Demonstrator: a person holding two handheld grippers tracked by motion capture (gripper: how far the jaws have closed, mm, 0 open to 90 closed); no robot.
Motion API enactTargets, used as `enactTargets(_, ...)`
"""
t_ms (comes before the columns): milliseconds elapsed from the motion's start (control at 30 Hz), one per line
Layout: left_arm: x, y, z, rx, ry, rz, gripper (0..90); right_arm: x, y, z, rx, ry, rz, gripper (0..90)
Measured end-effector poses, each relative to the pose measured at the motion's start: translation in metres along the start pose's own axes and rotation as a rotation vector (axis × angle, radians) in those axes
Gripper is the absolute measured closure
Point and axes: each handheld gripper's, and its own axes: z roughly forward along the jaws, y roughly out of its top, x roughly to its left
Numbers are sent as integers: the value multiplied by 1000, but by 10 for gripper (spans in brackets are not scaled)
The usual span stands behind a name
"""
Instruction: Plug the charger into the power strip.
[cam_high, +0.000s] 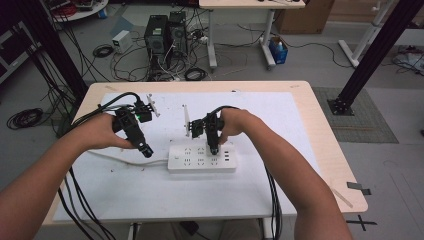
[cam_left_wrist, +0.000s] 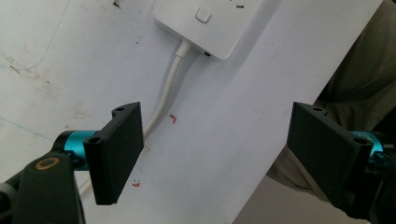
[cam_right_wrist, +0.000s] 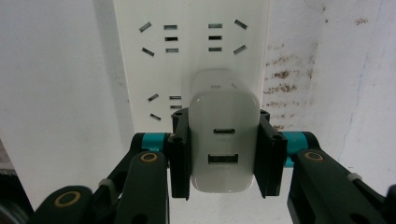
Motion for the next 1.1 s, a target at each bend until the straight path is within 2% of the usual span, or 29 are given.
enactTargets(267,2,-1,1,-3,-6,3,190,-1,0,2,-1,-3,-4,633)
enactTargets(400,1,1,2,4,-9,2,190,1,0,2,-3,-1,15,633)
enactTargets(500,2,1,3,4,-9,5,190,0,-2,3,-16,-11,-8,633)
enactTargets(633,3,-1,2,4,-7,3,190,1,-8,3,-53,1,23,633)
enactTargets(667,3,-1,3,5,-6,-2,190,1,-9,4,-62,1,16,633)
enactTargets(700,3,-1,3,6,-9,-3,190,1,-8,4,-56,1,22,632)
enactTargets(800,3,-2,3,4,-8,-6,190,0,-5,5,-46,-7,-3,632)
enactTargets(867,2,-2,3,1,-9,-6,190,2,-5,5,-42,-11,14,632)
enactTargets(1033,2,-3,1,0,-7,-4,190,4,-5,7,-34,-22,17,632)
enactTargets(1100,2,-4,2,0,-12,-8,190,3,-8,8,-52,-18,21,632)
